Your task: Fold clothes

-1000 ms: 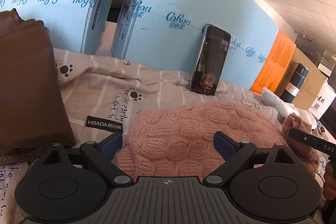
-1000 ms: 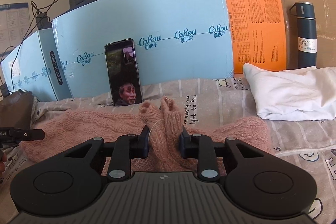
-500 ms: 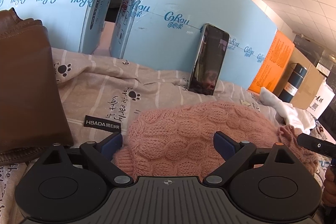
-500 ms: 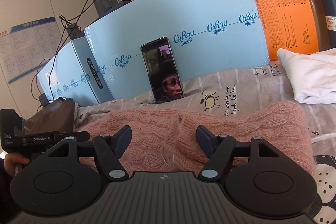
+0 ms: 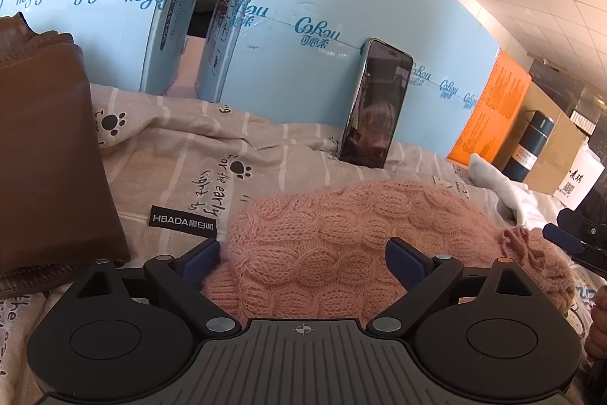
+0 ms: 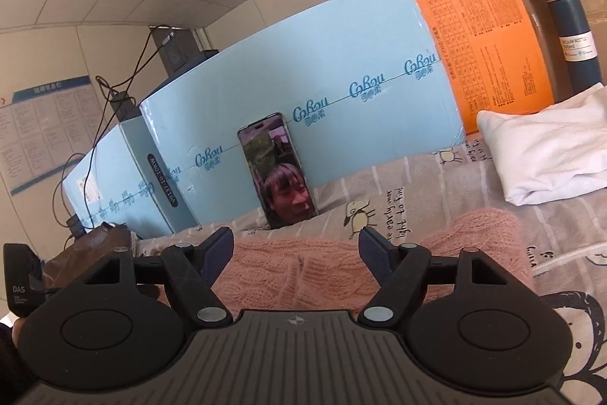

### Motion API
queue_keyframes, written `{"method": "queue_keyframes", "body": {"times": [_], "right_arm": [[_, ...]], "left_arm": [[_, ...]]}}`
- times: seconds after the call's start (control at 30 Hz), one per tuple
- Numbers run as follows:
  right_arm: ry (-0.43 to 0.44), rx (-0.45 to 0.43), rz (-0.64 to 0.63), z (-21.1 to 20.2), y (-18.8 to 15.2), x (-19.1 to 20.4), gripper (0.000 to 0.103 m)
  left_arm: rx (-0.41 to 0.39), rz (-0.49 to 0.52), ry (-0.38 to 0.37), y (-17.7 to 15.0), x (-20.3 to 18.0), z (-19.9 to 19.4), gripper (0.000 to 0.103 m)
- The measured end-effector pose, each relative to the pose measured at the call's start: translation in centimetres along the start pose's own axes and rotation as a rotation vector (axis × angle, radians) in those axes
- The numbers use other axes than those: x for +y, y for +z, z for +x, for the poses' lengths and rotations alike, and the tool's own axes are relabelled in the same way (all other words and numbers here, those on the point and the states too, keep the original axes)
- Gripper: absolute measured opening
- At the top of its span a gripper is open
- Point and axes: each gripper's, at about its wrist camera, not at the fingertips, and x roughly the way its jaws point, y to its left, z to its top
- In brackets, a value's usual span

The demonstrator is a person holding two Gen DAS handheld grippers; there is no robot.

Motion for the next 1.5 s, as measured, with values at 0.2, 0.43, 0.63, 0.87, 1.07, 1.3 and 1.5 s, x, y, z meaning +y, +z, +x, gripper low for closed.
{"method": "queue_keyframes", "body": {"times": [0.2, 0.43, 0.63, 0.87, 1.07, 1.3, 1.5], "right_arm": [[-0.271, -0.112, 0.086, -2.5, 0.7, -2.8, 0.086], [-0.404, -0.043, 0.272, -3.5, -0.1, -6.2, 0.093], [-0.35, 0.07, 0.316, -1.6, -1.0, -6.7, 0.095], [-0.317, 0.118, 0.23, -0.5, -1.5, -5.3, 0.087], [-0.312, 0.096, 0.155, -0.5, -1.7, -4.5, 0.056], [-0.297, 0.013, 0.109, -2.3, -0.9, -3.7, 0.027], [-0.298, -0.065, 0.069, -4.6, 0.1, -2.9, 0.023]], "left_arm": [[-0.005, -0.015, -0.005, 0.1, 0.3, -0.2, 0.095], [-0.007, -0.024, -0.006, 0.1, 0.3, -0.3, 0.095], [-0.003, -0.02, -0.004, 0.1, 0.3, -0.2, 0.095], [0.001, -0.016, -0.005, 0.0, 0.3, -0.1, 0.095], [0.023, -0.015, -0.015, 0.0, 0.3, 0.2, 0.095], [0.039, -0.009, -0.039, -0.1, 0.1, 0.5, 0.096], [0.05, 0.013, -0.217, -0.5, -0.8, 0.0, 0.096]]}}
